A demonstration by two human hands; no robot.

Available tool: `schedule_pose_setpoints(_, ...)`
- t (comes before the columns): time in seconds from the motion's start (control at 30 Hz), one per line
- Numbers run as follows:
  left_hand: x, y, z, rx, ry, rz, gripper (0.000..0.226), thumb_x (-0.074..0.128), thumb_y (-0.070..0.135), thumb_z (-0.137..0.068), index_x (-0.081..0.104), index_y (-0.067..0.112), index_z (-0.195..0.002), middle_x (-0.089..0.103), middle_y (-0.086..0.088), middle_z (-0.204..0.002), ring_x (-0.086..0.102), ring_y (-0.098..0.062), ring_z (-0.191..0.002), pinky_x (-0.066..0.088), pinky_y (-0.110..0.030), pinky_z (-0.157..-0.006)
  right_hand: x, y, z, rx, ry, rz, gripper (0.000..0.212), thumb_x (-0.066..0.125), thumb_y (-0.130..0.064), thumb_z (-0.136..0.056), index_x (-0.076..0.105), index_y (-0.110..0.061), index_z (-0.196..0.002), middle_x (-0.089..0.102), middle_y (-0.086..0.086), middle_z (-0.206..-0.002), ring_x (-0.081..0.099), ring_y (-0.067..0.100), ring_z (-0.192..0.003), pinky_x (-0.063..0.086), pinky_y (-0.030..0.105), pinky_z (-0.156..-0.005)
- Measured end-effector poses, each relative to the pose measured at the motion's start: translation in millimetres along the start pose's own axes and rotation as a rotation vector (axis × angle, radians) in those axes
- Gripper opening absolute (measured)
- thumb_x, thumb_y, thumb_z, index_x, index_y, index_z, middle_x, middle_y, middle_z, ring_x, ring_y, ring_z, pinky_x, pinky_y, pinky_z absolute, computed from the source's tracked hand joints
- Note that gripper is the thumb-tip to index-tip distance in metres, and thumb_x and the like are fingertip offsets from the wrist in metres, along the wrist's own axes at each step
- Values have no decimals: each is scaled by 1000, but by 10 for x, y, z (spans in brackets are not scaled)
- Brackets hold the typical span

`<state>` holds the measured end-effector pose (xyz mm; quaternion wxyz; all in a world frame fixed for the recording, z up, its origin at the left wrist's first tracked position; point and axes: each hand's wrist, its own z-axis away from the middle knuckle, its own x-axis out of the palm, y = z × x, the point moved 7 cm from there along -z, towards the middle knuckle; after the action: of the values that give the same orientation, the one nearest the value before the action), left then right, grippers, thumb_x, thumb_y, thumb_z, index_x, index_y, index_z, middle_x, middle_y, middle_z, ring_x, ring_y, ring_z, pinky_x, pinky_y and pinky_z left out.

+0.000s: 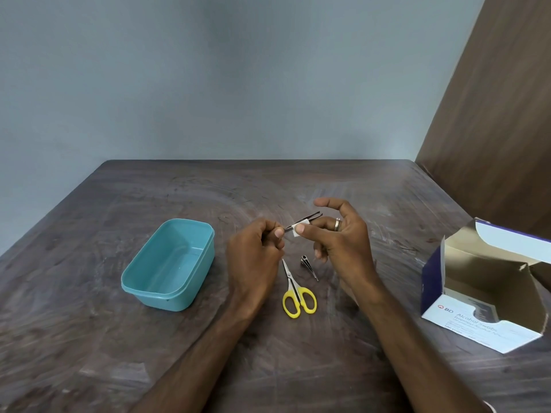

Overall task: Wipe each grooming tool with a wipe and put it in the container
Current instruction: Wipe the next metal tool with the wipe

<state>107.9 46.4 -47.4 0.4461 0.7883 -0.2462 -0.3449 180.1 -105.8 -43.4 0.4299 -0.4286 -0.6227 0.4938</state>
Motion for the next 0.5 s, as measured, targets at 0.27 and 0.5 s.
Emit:
schedule_pose_setpoints(0.27,-48,74,2,-12,16,-9,32,61,7,-92,62,29,-69,66,5,-60,67,-11,-57,60,-36,-58,-78,-31,-8,2,47,-33,50,84,-3,-74,59,-14,-116,73,6,-70,46,17,-41,41,24,-40)
schedule_pose_setpoints(0.5,-63,114,6,-16,0,0,27,58,2,-93,64,21,-75,67,-1,-64,66,-12,-62,55,-18,-52,-162,-26,-41,9,75,-78,42,83,-3,-73,64,-13,-109,74,12,-77,45,18,-40,39,25,-41)
